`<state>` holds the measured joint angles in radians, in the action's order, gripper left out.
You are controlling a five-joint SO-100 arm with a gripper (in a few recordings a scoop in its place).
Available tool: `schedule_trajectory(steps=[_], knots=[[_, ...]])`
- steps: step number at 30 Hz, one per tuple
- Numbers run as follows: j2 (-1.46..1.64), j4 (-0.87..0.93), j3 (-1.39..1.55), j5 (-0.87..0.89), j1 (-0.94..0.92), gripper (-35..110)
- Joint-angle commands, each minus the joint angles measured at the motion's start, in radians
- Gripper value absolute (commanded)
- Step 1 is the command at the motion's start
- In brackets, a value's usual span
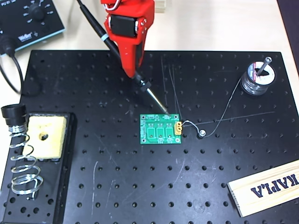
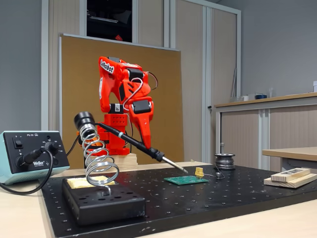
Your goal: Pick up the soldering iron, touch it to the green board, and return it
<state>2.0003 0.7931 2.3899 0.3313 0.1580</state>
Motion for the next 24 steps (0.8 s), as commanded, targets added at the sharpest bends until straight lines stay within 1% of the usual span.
schedule_trajectory(steps=[1, 6, 13, 18, 24], knots=[[0.035, 0.044, -0.044, -0.028, -0.02, 0], [-0.032, 0.074, -0.149, -0.083, -0.04, 0], [-0.147, 0.084, -0.284, -0.115, -0.038, 0], [-0.252, 0.089, -0.383, -0.126, -0.031, 0], [-0.33, 0.071, -0.437, -0.12, -0.015, 0]])
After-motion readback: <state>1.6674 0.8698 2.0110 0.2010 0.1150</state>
